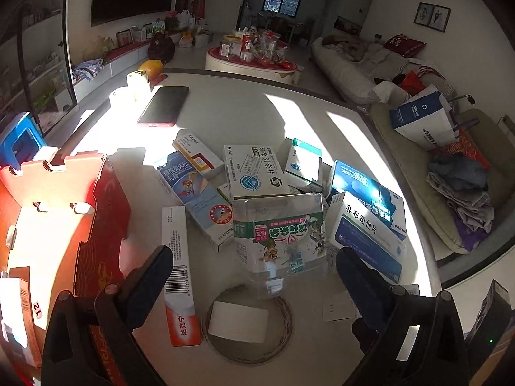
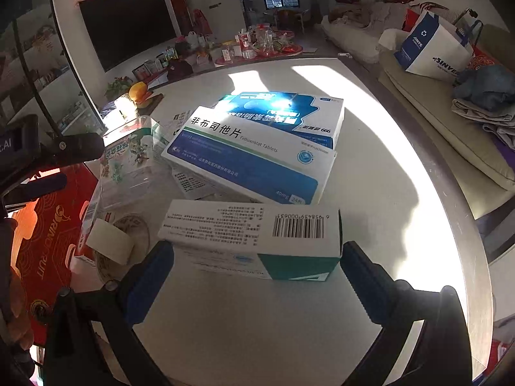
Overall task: Organize objects
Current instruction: 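Grasp the clear plastic container with left tool while right tool reaches the teal box, then grasp the white-and-teal barcode box with the right tool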
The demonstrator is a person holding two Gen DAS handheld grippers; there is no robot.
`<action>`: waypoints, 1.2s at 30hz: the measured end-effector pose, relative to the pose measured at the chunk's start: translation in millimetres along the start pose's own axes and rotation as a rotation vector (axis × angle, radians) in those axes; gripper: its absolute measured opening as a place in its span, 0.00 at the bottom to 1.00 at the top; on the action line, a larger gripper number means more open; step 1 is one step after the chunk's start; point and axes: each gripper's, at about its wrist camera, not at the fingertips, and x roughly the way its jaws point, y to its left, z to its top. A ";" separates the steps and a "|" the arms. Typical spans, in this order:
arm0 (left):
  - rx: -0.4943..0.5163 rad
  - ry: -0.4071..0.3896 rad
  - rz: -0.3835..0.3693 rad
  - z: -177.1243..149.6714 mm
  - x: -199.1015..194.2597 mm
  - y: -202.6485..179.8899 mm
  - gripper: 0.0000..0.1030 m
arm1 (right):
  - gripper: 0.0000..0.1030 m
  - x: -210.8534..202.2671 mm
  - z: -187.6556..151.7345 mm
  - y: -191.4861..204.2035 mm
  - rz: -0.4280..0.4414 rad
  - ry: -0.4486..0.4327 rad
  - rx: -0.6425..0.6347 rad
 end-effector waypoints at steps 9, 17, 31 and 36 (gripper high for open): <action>-0.022 0.033 0.052 5.0 39.5 -20.8 1.00 | 1.00 10.8 1.0 0.4 0.007 -0.011 0.048; -0.011 0.023 0.084 10.9 53.9 -33.1 1.00 | 1.00 4.3 -1.5 10.5 -0.012 -0.099 0.105; -0.069 0.026 -0.029 17.6 58.6 -8.5 0.83 | 0.41 22.4 0.6 -12.2 0.143 0.022 0.112; -0.082 0.048 -0.038 14.6 57.6 0.4 0.80 | 0.56 8.3 -5.0 -23.0 0.233 0.057 0.072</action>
